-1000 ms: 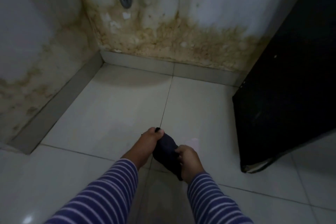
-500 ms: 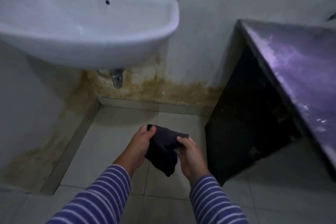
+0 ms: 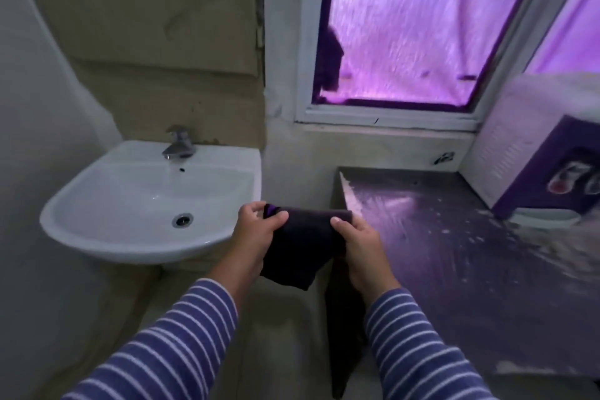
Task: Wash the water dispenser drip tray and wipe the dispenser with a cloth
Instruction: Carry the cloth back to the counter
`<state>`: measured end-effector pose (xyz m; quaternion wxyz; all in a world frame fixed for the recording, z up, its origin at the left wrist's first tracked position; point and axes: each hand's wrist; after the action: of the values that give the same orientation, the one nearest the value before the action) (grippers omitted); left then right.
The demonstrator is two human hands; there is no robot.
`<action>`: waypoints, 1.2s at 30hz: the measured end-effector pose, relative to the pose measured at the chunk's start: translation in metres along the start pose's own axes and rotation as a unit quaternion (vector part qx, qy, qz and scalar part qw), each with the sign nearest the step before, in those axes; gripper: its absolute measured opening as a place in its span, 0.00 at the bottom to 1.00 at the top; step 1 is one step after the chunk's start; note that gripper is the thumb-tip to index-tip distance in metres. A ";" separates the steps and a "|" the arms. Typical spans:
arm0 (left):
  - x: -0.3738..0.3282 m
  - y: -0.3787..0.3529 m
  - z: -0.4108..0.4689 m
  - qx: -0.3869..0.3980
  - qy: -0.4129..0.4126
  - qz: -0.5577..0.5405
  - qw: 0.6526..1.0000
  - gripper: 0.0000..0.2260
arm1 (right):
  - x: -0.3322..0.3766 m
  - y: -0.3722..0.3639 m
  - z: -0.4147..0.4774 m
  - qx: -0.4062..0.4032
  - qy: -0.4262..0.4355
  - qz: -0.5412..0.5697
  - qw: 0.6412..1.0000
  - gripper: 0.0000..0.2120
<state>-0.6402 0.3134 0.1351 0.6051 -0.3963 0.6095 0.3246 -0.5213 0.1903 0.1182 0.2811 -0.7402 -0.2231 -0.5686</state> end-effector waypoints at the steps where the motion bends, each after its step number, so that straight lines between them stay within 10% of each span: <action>1: -0.013 -0.009 -0.004 0.006 -0.012 0.005 1.000 0.25 | 0.015 0.008 -0.002 -0.006 0.000 0.000 1.000 0.05; 10: -0.052 -0.092 -0.044 0.121 -0.065 0.043 0.990 0.15 | 0.087 0.093 -0.013 -0.056 -0.074 0.083 0.992 0.03; 18: -0.048 -0.151 -0.044 0.171 -0.092 0.145 0.970 0.24 | 0.096 0.154 -0.006 -0.078 -0.057 -0.051 0.994 0.27; 36: 0.010 -0.268 0.093 0.243 -0.123 0.399 0.875 0.06 | 0.103 0.232 0.133 -0.164 -0.048 -0.358 0.918 0.14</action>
<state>-0.3597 0.2666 0.1419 0.5714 0.0837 0.6963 0.4262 -0.2493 0.1083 0.1542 -0.0777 -0.6727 -0.3906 -0.6236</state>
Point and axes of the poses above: each hand's wrist, its own z-axis towards the middle knuckle, its own y-axis out of the back of the hand, x = y × z, and after that the axes turned 8 degrees about -y, right-handed
